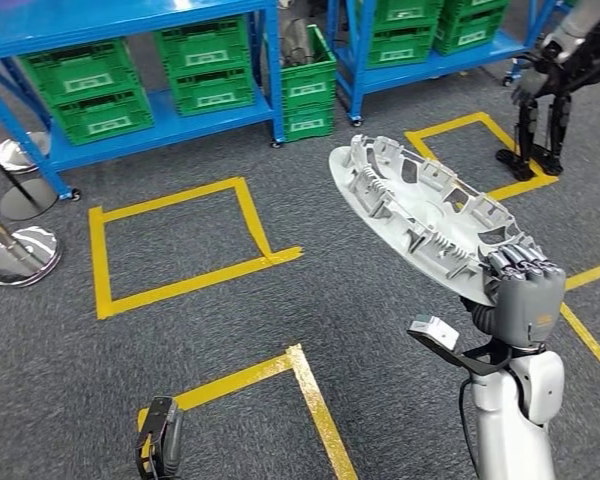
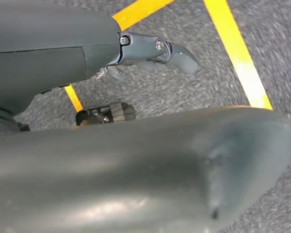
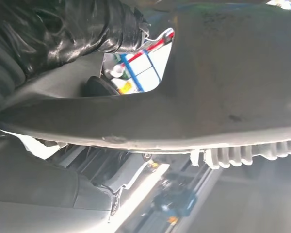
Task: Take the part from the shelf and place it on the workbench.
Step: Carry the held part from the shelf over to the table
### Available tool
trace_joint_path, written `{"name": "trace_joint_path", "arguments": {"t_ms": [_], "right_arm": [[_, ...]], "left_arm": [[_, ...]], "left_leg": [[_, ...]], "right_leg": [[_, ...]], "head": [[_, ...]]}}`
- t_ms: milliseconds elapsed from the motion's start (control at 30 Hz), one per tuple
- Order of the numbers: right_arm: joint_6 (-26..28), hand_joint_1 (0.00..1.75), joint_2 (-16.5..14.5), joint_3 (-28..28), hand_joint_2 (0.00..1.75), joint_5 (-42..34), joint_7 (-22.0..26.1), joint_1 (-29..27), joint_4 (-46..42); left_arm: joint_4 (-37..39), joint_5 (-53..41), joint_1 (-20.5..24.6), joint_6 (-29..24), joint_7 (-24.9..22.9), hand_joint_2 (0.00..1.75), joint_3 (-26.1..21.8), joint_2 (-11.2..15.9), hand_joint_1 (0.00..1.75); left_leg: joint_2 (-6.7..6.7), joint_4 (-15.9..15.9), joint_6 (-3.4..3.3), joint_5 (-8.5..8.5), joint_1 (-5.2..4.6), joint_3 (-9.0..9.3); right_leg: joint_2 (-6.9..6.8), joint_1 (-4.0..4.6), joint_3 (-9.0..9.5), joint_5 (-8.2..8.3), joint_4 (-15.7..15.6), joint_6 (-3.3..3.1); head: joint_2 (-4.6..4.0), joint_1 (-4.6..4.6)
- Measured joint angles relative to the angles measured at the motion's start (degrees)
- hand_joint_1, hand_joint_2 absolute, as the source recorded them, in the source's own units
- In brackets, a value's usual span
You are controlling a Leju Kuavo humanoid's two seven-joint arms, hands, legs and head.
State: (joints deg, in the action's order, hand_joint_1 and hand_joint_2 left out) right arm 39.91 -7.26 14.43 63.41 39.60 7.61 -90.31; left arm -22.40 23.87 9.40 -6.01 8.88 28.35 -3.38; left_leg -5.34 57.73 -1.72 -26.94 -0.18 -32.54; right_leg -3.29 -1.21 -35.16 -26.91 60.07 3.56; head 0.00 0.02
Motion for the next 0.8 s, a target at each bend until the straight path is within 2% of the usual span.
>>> {"name": "trace_joint_path", "arguments": {"t_ms": [33,100,133,167,200,267,300,333,367,400,433,500,533,567,633,667,700,767,800], "right_arm": [[0.0,1.75,0.0,0.0,1.75,0.0,0.0,0.0,-0.2],[0.0,1.75,0.0,0.2,1.75,-0.1,0.0,-0.1,-0.4],[0.0,1.75,0.0,0.4,1.75,-0.1,0.0,-0.3,-0.5],[0.0,1.75,0.0,0.6,1.75,-0.2,0.0,-0.4,-0.6],[0.0,1.75,0.1,0.8,1.75,-0.3,0.0,-0.5,-0.7],[0.0,1.75,0.0,0.9,1.75,-0.5,0.0,-0.7,-0.8],[0.0,1.75,0.0,1.0,1.75,-0.6,0.0,-0.7,-0.8],[0.0,1.75,0.0,1.0,1.75,-0.7,0.0,-0.8,-0.8],[0.0,1.75,0.0,1.1,1.75,-0.7,0.0,-0.9,-0.8],[0.0,1.75,0.0,1.2,1.75,-0.8,0.0,-1.0,-0.8],[0.0,1.75,0.0,1.2,1.75,-0.8,0.0,-1.0,-0.9],[0.0,1.75,0.1,1.2,1.75,-0.9,0.0,-1.0,-1.1],[0.0,1.75,0.1,1.3,1.75,-0.9,0.0,-0.9,-1.3],[0.0,1.75,0.1,1.3,1.75,-0.9,0.0,-1.0,-1.4],[0.1,1.75,0.1,1.3,1.75,-1.0,0.0,-1.3,-1.7],[0.1,1.75,0.1,1.4,1.75,-0.9,0.0,-1.5,-2.0],[0.1,1.75,0.1,1.5,1.75,-0.9,0.0,-1.5,-2.2],[0.0,1.75,0.1,1.5,1.75,-0.8,0.0,-1.4,-2.4],[0.0,1.75,0.1,1.4,1.75,-0.7,0.0,-1.4,-2.5]], "left_arm": [[0.0,-0.1,0.1,0.1,-0.1,0.00,0.0,0.1,0.00],[0.0,-0.2,0.4,0.5,-0.2,0.00,0.0,0.2,0.00],[0.0,-0.3,0.5,0.6,-0.3,0.00,0.0,0.2,0.00],[0.0,-0.3,0.7,0.7,-0.3,0.00,0.0,0.2,0.00],[0.0,-0.4,0.8,0.7,-0.3,0.00,0.0,0.3,0.00],[0.0,-0.4,0.8,0.7,-0.4,0.00,0.0,0.3,0.00],[0.0,-0.4,0.7,0.7,-0.4,0.00,0.0,0.3,0.00],[0.0,-0.4,0.6,0.6,-0.5,0.00,0.0,0.4,0.00],[0.0,-0.4,0.5,0.6,-0.5,0.00,0.0,0.4,0.00],[0.0,-0.4,0.5,0.6,-0.5,0.00,0.0,0.3,0.00],[0.0,-0.4,0.6,0.5,-0.5,0.00,0.0,0.3,0.00],[0.0,-0.4,0.6,0.4,-0.4,0.00,0.0,0.3,0.00],[0.0,-0.5,0.5,0.3,-0.4,0.00,-0.1,0.4,0.00],[0.0,-0.5,0.5,0.2,-0.4,0.00,-0.1,0.4,0.00],[0.0,-0.5,0.6,0.3,-0.5,0.00,-0.1,0.2,0.00],[0.0,-0.6,0.7,0.3,-0.5,0.00,-0.1,0.1,0.00],[-0.1,-0.6,0.8,0.5,-0.6,0.00,-0.1,0.1,0.00],[0.0,-0.4,0.7,0.9,-1.3,0.00,-0.2,0.2,0.00],[0.0,-0.2,0.6,1.1,-2.2,0.00,-0.2,0.3,0.00]], "left_leg": [[-0.53,0.3,0.33,-0.14,-0.14,-0.04],[-1.57,0.5,0.84,-0.18,-0.20,-0.03],[-1.63,0.7,1.12,-0.39,-0.09,-0.06],[-0.77,1.4,1.41,-1.17,0.07,-0.31],[0.64,3.2,1.69,-2.56,0.25,-0.95],[3.84,10.1,2.10,-6.58,0.55,-3.65],[4.52,13.8,2.17,-8.14,0.59,-5.16],[4.82,16.2,2.15,-8.77,0.60,-6.16],[4.97,16.7,2.02,-8.29,0.58,-6.30],[5.23,14.9,1.75,-6.72,0.56,-5.42],[5.98,11.1,1.31,-4.42,0.53,-3.72],[9.59,4.0,0.18,-1.21,0.65,-0.54],[11.09,2.0,-0.21,-0.52,0.57,0.26],[11.91,1.4,-0.48,-0.56,0.47,0.42],[10.48,0.2,-0.51,-0.29,0.30,0.81],[9.48,-0.7,-0.45,-0.07,0.45,1.17],[8.41,-1.7,-0.39,0.21,0.62,1.54],[6.39,-2.5,-0.31,0.56,0.71,1.75],[5.37,-2.4,-0.33,0.56,0.65,1.69]], "right_leg": [[-0.38,0.19,0.68,0.05,-1.2,-0.52],[0.70,0.38,0.46,0.20,-1.1,-1.64],[1.29,0.32,0.34,0.37,-1.2,-2.06],[1.88,0.21,0.26,0.57,-1.3,-2.44],[2.48,0.05,0.19,0.79,-1.4,-2.78],[3.83,-0.04,-0.02,1.06,-1.5,-3.19],[4.59,0.01,-0.13,1.15,-1.5,-3.29],[5.42,0.07,-0.20,1.22,-1.5,-3.32],[6.26,0.14,-0.23,1.30,-1.5,-3.31],[7.13,0.21,-0.23,1.40,-1.5,-3.25],[8.02,0.27,-0.21,1.50,-1.5,-3.15],[9.56,0.01,-0.46,1.80,-1.5,-2.75],[10.27,-0.29,-0.76,2.04,-1.5,-2.37],[11.00,-0.68,-1.13,2.32,-1.6,-1.92],[12.33,-1.00,-1.70,2.89,-1.9,-0.96],[11.57,-0.83,-2.14,2.75,-1.8,-0.67],[9.86,-0.56,-2.91,1.95,-0.8,-0.46],[5.36,-0.19,-5.78,-1.36,5.0,-0.16],[4.11,-0.21,-7.41,-3.17,8.9,0.04]], "head": [[0.00,-0.05],[0.00,-0.08],[0.00,-0.07],[0.00,-0.13],[0.00,-0.21],[0.00,-0.38],[0.00,-0.39],[0.00,-0.39],[0.00,-0.39],[0.00,-0.39],[0.00,-0.39],[0.00,-0.17],[0.00,-0.18],[0.00,-0.26],[0.00,-0.64],[0.00,-0.64],[0.00,-0.46],[0.00,-0.07],[0.00,0.07]]}}
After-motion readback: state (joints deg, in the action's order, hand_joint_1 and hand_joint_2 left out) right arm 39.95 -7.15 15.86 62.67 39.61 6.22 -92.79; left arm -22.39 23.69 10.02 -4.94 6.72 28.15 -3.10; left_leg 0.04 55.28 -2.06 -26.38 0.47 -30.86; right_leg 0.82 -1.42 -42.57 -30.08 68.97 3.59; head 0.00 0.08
